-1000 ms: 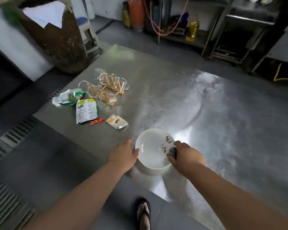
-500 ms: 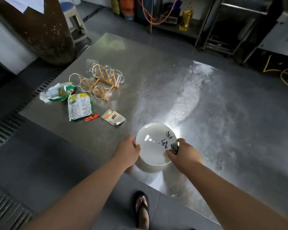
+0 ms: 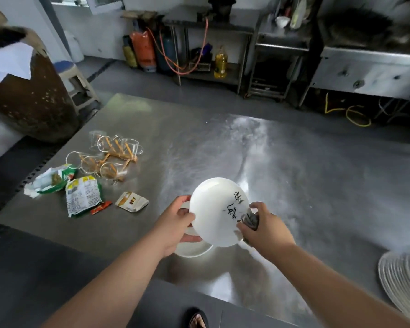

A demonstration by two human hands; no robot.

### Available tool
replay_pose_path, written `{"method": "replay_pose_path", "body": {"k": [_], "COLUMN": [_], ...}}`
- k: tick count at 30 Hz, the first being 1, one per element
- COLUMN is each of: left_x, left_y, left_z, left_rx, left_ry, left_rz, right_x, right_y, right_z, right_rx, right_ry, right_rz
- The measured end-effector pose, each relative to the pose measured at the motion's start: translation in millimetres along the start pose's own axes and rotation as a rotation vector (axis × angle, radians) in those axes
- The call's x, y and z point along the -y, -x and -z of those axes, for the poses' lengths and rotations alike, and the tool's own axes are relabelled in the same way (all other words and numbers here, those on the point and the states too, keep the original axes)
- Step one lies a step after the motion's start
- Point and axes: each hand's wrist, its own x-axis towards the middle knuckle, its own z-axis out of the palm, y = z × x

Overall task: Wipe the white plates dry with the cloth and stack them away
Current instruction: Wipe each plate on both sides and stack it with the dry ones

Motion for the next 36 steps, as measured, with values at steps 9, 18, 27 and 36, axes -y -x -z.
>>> {"method": "replay_pose_path", "body": {"k": [9, 18, 27, 36], "left_x": [5, 99, 146, 161], "left_y": [5, -14, -27, -31], "left_z": [-119, -205, -240, -206], "left_rx": [0.247, 0.175, 0.124, 0.105], "left_ry": [0.109, 0.000, -0.110, -1.242], "left_rz": [0.066, 0.310, 0.318, -0.390], "right_x": [-81, -189, -247, -212], "right_y": [43, 70, 74, 32], "right_z": [100, 106, 86, 60], "right_rx": [-0.246, -0.071, 0.067, 0.023], "right_ry": [-0.088, 0.078, 0.029, 0.158], "right_rz": [-0.127, -0.291, -0.236, -0.140]}}
